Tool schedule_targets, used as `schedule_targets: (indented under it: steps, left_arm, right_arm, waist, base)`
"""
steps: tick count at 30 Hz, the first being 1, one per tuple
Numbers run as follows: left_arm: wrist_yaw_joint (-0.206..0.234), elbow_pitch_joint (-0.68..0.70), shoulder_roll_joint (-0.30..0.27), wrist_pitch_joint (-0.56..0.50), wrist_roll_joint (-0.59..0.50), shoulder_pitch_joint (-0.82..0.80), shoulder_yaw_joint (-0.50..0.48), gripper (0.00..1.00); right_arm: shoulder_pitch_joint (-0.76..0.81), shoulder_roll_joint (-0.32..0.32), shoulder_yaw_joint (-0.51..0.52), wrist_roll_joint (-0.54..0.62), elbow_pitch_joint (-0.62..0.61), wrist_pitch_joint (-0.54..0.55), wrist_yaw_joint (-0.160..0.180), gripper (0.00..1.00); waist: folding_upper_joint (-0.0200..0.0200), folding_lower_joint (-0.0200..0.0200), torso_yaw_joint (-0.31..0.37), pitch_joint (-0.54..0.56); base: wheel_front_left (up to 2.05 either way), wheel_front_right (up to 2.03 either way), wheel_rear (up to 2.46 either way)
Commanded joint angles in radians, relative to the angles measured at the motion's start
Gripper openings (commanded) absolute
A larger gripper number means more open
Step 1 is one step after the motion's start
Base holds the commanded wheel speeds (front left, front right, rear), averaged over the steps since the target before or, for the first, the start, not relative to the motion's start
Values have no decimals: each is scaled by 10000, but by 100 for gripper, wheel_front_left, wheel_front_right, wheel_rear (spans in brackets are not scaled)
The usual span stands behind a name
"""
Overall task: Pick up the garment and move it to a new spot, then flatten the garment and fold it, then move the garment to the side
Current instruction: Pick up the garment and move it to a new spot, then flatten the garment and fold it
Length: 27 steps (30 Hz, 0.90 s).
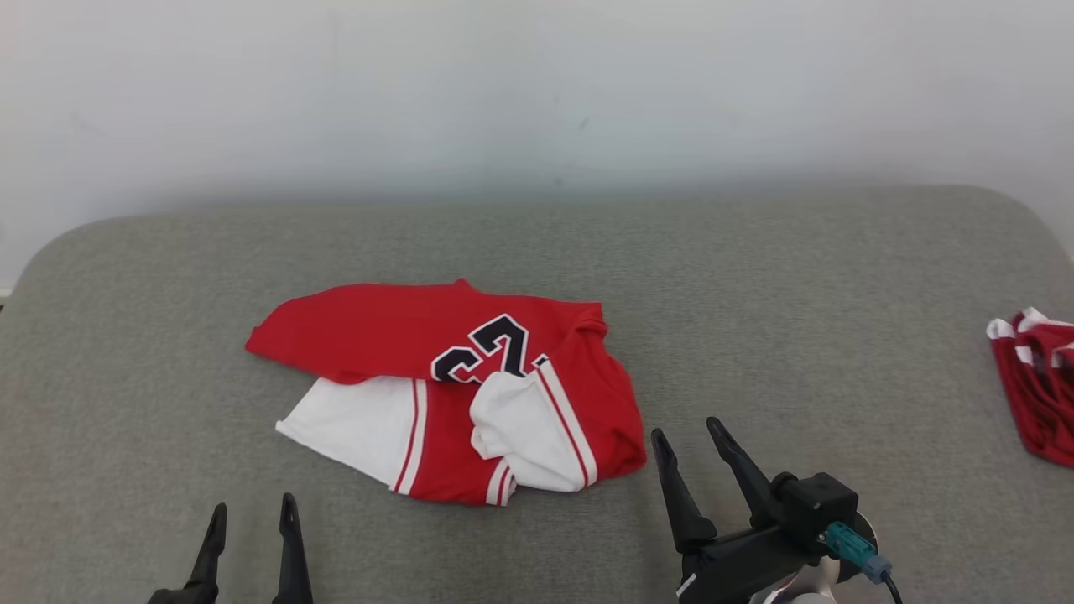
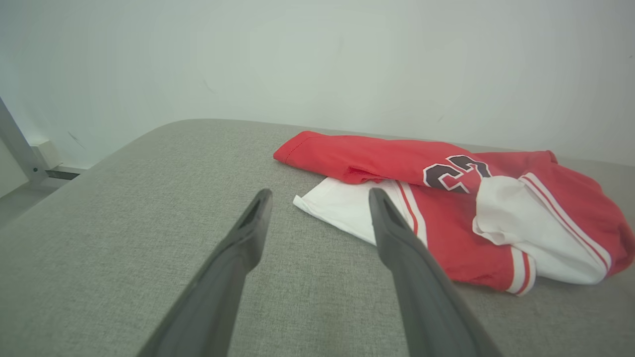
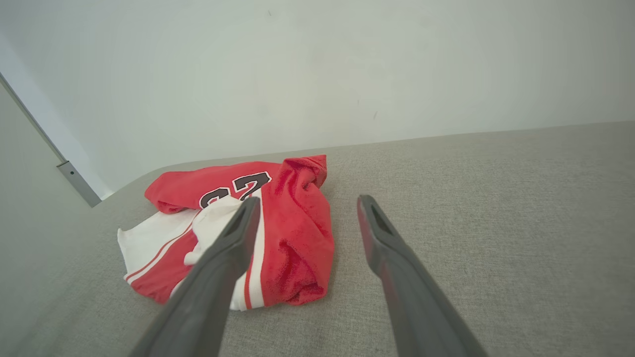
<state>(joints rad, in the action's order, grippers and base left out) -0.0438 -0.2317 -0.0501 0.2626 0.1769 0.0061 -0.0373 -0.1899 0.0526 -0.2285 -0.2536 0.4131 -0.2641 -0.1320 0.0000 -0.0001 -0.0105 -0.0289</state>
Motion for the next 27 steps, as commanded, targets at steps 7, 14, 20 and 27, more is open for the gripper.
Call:
schedule_targets:
  steps: [7, 14, 20, 27]
  left_arm:
    - [53, 91, -4, 33, 355, -153, 560, 100]
    - [155, 167, -5, 32, 653, -267, 988, 100]
    - [148, 388, -2, 32, 987, -225, 1218, 100]
    - [278, 493, -2, 32, 1211, -350, 1519, 100]
  right_arm:
    - [-568, -28, -627, 257, 341, 3, 24, 100]
    - [-1264, -22, -912, 539, 1018, 1, 24, 100]
    - [-1903, 86, -712, 848, 1787, 3, 24, 100]
    - [-2421, 196, -313, 1486, 2607, 3, 24, 98]
  waist:
    - [0, 1, -1339, -499]
    - [0, 1, -2350, -922]
    - [0, 1, -3129, -1371]
    - [0, 1, -3481, -1768]
  base:
    - [0, 0, 0]
    - [0, 0, 0]
    - [0, 0, 0]
    - [0, 0, 0]
